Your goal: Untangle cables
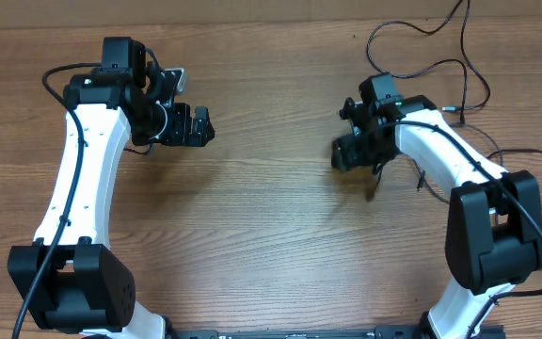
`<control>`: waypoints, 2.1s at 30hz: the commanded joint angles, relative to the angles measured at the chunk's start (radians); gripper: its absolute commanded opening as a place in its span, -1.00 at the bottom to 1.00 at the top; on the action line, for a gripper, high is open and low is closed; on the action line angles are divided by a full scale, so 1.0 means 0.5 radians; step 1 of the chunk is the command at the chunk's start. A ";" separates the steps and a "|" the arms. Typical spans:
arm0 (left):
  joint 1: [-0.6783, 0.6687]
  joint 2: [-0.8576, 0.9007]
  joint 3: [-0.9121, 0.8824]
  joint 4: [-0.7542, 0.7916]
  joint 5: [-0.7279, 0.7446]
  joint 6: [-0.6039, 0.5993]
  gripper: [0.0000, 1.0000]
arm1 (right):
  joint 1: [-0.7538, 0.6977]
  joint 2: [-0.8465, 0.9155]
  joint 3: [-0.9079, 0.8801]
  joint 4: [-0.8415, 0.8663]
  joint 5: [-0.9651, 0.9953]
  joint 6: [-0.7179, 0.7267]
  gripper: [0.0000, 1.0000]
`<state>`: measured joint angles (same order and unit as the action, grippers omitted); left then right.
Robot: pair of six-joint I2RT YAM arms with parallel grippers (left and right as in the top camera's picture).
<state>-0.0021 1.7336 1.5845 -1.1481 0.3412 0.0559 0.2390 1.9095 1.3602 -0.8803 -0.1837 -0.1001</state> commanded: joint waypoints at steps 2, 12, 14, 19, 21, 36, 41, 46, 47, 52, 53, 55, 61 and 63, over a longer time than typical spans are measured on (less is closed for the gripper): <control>-0.008 -0.022 0.006 -0.001 0.031 0.030 1.00 | -0.101 -0.428 0.455 0.017 -0.021 0.014 1.00; -0.008 -0.022 0.006 0.000 0.030 0.039 0.99 | -0.774 -0.830 0.815 -0.056 0.195 0.185 1.00; -0.008 -0.022 0.006 -0.001 0.031 0.038 0.99 | -0.972 -0.771 0.808 -0.246 0.193 0.365 1.00; -0.009 -0.022 0.006 -0.002 0.038 0.012 0.99 | -1.165 -0.410 0.671 -0.431 0.178 0.636 1.00; -0.009 -0.022 0.006 -0.017 0.037 -0.006 0.99 | -1.165 -0.269 0.661 -0.470 0.301 0.661 1.00; -0.009 -0.022 0.006 -0.060 0.037 -0.008 0.99 | -1.242 0.270 0.652 -0.556 0.875 0.854 1.00; -0.009 -0.022 0.006 -0.062 0.037 -0.008 0.99 | -1.391 0.271 0.523 -0.513 0.794 0.828 1.00; -0.009 -0.022 0.006 -0.060 0.037 -0.008 0.99 | -1.490 0.271 0.364 -0.324 0.347 0.544 1.00; -0.009 -0.022 0.006 -0.060 0.037 -0.009 0.99 | -1.492 0.270 0.339 -0.295 0.347 0.520 1.00; -0.009 -0.022 0.006 -0.060 0.037 -0.025 0.99 | -1.490 0.271 0.190 -0.206 0.293 0.448 0.99; -0.009 -0.022 0.006 -0.060 0.037 -0.034 0.99 | -1.490 0.270 0.166 -0.198 0.291 0.448 1.00; -0.009 -0.022 0.006 -0.061 0.037 -0.038 0.99 | -1.490 0.271 0.117 -0.187 0.288 0.446 0.99; -0.009 -0.022 0.006 -0.060 0.037 -0.069 1.00 | -1.490 0.270 0.105 -0.221 0.222 0.441 -0.92; -0.009 -0.022 0.006 -0.061 0.037 -0.069 0.99 | -1.486 0.269 0.106 -0.221 0.049 0.333 -0.92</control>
<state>-0.0021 1.7336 1.5845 -1.1790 0.3416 0.0395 -0.5083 2.0377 1.4151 -0.9951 -0.0563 0.1261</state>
